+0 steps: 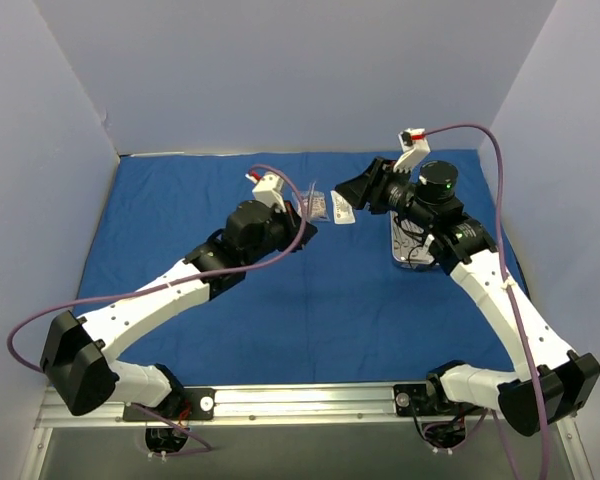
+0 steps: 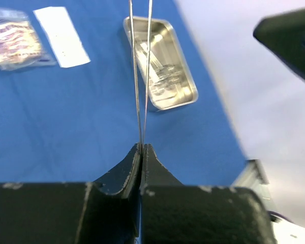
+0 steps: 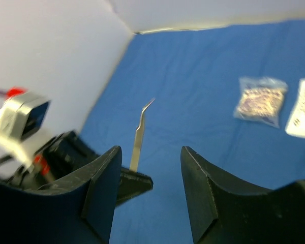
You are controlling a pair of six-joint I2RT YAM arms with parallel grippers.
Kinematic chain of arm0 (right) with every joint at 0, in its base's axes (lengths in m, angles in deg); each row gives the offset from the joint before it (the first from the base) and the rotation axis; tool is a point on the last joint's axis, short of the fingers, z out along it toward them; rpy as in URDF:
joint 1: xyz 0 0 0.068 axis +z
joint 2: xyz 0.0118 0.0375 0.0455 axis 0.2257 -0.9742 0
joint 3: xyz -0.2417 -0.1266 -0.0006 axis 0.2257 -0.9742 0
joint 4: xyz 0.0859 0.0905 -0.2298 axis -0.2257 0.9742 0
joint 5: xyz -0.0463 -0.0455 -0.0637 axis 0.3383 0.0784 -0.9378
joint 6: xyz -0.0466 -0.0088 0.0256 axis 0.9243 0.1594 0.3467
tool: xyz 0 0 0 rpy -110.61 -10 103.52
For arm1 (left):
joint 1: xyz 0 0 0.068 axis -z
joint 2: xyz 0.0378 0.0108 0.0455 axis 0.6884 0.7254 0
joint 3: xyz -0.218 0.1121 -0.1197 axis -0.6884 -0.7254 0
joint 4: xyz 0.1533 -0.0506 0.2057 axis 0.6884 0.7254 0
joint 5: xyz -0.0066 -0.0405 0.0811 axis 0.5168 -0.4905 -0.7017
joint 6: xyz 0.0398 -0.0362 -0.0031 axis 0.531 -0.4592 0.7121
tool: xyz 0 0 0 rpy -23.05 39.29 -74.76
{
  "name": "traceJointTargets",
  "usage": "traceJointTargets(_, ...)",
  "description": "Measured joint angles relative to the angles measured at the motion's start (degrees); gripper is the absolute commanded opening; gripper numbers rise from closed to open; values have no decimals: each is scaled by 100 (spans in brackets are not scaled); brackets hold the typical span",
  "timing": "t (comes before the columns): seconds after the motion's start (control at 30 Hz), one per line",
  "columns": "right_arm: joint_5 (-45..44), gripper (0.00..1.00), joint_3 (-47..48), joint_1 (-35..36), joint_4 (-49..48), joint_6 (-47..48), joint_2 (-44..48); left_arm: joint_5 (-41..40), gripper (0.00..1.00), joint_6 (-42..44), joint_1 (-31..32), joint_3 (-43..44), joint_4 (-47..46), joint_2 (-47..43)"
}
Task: Open and lay out the surgical kit
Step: Place the medical item in the surgical kit.
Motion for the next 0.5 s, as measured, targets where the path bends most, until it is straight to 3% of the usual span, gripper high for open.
traceJointTargets(0.27,1873,46,-140,-146,-1204,98,-297,2133,2,-498,-977,-352,-951,-153)
traceJointTargets(0.5,2509,43,-149,-142,-1541,105,-774,3401,2,-1040,-1252,-629,-1875,-184)
